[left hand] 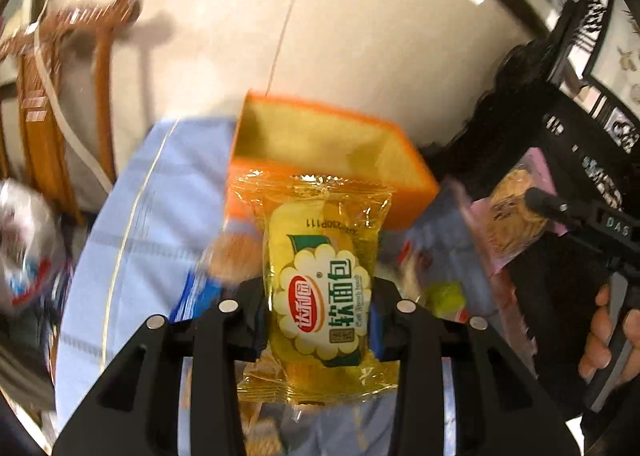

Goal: Organize snacks
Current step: 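Carry both held snacks over the orange box and open both tools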

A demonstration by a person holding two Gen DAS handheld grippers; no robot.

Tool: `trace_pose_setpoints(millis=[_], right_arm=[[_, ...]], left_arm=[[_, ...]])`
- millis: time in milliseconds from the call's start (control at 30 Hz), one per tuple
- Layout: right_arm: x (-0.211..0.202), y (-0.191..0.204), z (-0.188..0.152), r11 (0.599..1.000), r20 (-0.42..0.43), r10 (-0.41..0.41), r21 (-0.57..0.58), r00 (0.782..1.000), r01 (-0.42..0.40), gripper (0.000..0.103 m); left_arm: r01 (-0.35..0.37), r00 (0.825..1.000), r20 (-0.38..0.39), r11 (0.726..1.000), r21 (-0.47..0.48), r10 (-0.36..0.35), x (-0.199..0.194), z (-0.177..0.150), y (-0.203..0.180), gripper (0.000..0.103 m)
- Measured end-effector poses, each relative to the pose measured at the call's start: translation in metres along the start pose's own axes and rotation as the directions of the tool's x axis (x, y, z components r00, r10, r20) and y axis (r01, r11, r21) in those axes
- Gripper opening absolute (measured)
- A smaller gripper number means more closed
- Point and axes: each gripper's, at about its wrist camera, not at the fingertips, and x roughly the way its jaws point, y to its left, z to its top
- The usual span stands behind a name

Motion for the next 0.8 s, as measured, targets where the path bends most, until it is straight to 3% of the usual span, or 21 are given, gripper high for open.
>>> trace_pose_setpoints(millis=[233, 433, 533, 600, 633, 667, 700, 733, 800], right_arm=[[0.008, 0.008, 0.069, 0.999, 0.071, 0.037, 0.029, 0.997, -0.040, 0.024], [0.039, 0.010, 0.122, 0.999, 0.090, 0.033, -0.015, 0.995, -0.032, 0.024], [0.063, 0.002, 0.144, 0.999, 0.089, 0.033, -0.006, 0.995, -0.033, 0.024], [0.082, -0.004, 0.155, 1.000, 0.084, 0.029, -0.002, 0.996, -0.029, 0.027], [0.099, -0.011, 0.160, 1.000, 0.062, 0.031, -0.001, 0.998, -0.031, 0.031], [0.112, -0.016, 0.161, 1.000, 0.039, 0.003, -0.004, 0.999, -0.003, 0.036], [0.124, -0.022, 0.161, 0.999, 0.012, -0.046, -0.003, 0.999, 0.046, 0.052], [0.136, -0.029, 0.159, 0.995, -0.015, -0.105, -0.003, 0.994, 0.105, 0.059], [0.143, -0.042, 0.149, 0.993, -0.029, -0.114, 0.013, 0.993, 0.115, 0.059]], left_arm=[[0.031, 0.997, 0.076, 0.998, 0.055, -0.035, 0.014, 0.080, -0.027, 0.036], [0.002, 0.995, 0.102, 0.993, 0.116, -0.014, 0.054, 0.139, -0.045, 0.036], [-0.003, 0.995, 0.102, 0.995, 0.103, -0.008, 0.079, 0.166, -0.046, 0.037], [-0.009, 0.997, 0.076, 0.997, 0.077, 0.003, 0.107, 0.182, -0.041, 0.060], [-0.022, 0.998, 0.059, 0.998, 0.059, 0.019, 0.123, 0.187, -0.035, 0.088], [-0.040, 0.998, 0.050, 0.998, 0.044, 0.037, 0.135, 0.191, -0.030, 0.099], [-0.067, 0.997, 0.035, 0.997, 0.030, 0.066, 0.148, 0.191, -0.022, 0.099], [-0.102, 0.995, 0.006, 0.995, 0.017, 0.102, 0.159, 0.190, -0.014, 0.098], [-0.150, 0.987, -0.062, 0.988, -0.022, 0.148, 0.175, 0.181, 0.007, 0.098]])
